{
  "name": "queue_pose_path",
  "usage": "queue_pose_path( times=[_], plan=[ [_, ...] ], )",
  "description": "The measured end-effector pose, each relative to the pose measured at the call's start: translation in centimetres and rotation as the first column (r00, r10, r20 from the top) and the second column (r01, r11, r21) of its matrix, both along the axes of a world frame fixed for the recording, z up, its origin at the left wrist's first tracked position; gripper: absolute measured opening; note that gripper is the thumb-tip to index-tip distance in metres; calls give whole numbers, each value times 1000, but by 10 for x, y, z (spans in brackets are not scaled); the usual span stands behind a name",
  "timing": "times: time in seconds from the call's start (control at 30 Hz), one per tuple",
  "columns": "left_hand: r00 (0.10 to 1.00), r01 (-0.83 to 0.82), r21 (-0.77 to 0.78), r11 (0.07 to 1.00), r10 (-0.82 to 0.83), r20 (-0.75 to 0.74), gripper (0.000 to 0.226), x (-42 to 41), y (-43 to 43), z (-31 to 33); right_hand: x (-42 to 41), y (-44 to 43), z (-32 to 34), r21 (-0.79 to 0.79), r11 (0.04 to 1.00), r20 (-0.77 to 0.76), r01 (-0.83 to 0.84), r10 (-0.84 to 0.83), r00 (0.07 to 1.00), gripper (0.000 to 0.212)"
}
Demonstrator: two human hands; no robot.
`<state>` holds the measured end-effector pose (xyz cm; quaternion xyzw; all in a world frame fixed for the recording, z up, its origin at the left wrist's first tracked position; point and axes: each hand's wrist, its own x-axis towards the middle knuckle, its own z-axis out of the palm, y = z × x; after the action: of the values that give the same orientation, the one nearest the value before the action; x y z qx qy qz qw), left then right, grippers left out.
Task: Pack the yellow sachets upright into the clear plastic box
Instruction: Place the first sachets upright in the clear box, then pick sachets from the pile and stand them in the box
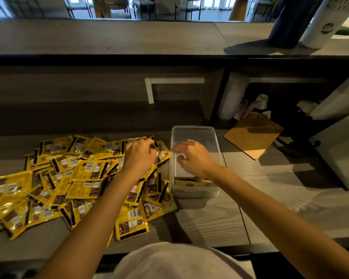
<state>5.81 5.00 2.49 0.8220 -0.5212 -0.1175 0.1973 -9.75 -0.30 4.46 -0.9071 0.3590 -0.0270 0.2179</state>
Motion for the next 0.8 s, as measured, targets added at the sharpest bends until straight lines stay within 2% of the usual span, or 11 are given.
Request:
queue_pose_path(
  times=[0.13,0.2,0.27,0.37,0.47,0.57,0.7,0.8],
  plan=[
    [989,-146,162,976,146,10,39,33,22,-24,50,15,-15,-50,992,-91,-114,109,990,35],
    [994,-111,264,958,113,11,42,43,34,-40,72,24,-22,-65,983,-186,-170,156,970,31],
    [999,-28,388,921,44,-31,55,51,46,-58,88,32,-27,-48,977,-284,-209,187,940,30],
    [998,47,493,869,-22,-56,68,57,57,-77,101,35,-37,24,981,-385,-191,186,904,36],
    [996,10,447,894,-50,79,56,60,63,-83,109,31,-44,121,980,-421,-159,196,886,36],
    [980,-17,385,923,-61,190,42,63,66,-82,115,28,-48,153,981,-404,-120,173,898,33],
    [977,-78,289,954,16,211,31,65,69,-81,119,25,-54,152,983,-429,-104,160,889,32],
    [979,-121,160,980,91,183,28,68,68,-79,122,24,-61,141,983,-446,-121,172,878,28]
  ],
)
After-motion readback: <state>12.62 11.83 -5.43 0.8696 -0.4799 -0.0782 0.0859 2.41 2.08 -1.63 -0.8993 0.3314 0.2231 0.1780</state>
